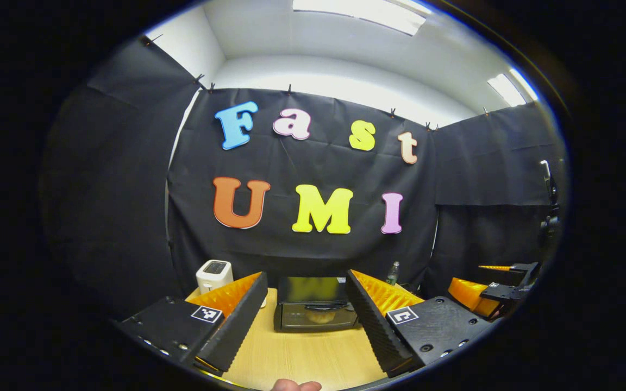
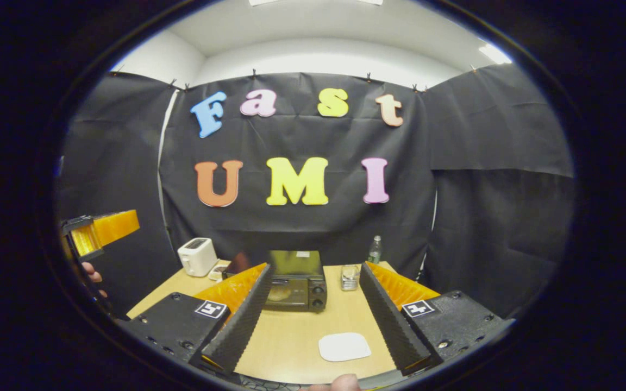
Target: Open the electric oven with the left hand, put the food in, and close the electric oven.
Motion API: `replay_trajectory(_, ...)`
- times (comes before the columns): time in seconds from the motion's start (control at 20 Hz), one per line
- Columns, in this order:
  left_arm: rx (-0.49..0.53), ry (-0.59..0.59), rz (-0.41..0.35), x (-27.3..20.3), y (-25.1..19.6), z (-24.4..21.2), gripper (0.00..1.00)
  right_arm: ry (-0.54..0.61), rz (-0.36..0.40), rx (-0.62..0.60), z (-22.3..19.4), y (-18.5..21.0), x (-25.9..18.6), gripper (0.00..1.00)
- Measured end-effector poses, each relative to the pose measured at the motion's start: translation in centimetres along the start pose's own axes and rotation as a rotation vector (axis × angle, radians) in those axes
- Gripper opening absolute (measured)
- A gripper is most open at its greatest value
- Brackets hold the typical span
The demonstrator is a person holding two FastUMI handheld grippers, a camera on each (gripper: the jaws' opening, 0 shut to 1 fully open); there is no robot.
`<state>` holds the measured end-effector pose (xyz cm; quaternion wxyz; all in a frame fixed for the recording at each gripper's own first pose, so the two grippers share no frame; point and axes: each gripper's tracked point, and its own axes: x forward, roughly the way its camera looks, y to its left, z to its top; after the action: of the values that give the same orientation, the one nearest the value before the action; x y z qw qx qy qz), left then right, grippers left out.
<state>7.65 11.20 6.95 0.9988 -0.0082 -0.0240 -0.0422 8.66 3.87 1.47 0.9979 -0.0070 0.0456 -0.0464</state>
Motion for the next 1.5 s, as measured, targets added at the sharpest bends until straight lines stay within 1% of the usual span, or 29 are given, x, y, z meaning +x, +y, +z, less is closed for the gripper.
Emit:
replay_trajectory(0.2, 0.001, -0.001, 0.041, -5.1, -1.5, 0.5, 0.94, -0.023, 0.06, 0.002, 0.9, 1.1, -2.6, 1.0)
replay_trajectory(0.4, -0.003, -0.014, 0.073, -9.6, -3.6, 1.0, 0.94, -0.048, 0.108, 0.014, 1.0, 1.2, -5.7, 1.0)
replay_trajectory(0.7, -0.005, 0.003, 0.12, -14.7, -5.7, 0.9, 0.94, -0.06, 0.194, 0.02, 0.8, 1.9, -9.8, 1.0)
replay_trajectory(0.8, -0.007, -0.003, 0.116, -15.7, -6.2, 1.4, 0.94, -0.064, 0.193, 0.017, 1.0, 1.8, -11.3, 1.0)
replay_trajectory(0.9, -0.012, -0.008, 0.104, -16.5, -6.4, 1.7, 0.94, -0.077, 0.17, 0.024, 1.3, 1.3, -12.3, 1.0)
replay_trajectory(1.0, -0.016, 0.006, 0.087, -17.0, -6.3, 1.6, 0.94, -0.059, 0.155, 0.037, 1.1, 1.6, -13.1, 1.0)
replay_trajectory(1.1, -0.014, -0.01, 0.079, -17.2, -5.9, 2.0, 0.94, -0.078, 0.141, 0.045, 1.6, 1.9, -13.6, 1.0)
replay_trajectory(1.2, -0.007, 0.004, 0.073, -17.4, -5.6, 1.5, 0.94, -0.083, 0.118, 0.04, 1.6, 1.7, -14.0, 1.0)
replay_trajectory(1.35, 0.002, -0.007, 0.064, -17.3, -5.3, 1.9, 0.94, -0.074, 0.115, 0.031, 1.2, 2.1, -14.8, 1.0)
replay_trajectory(1.5, -0.011, -0.013, 0.06, -17.0, -5.2, 1.7, 0.94, -0.063, 0.101, 0.014, 0.9, 1.7, -14.8, 1.0)
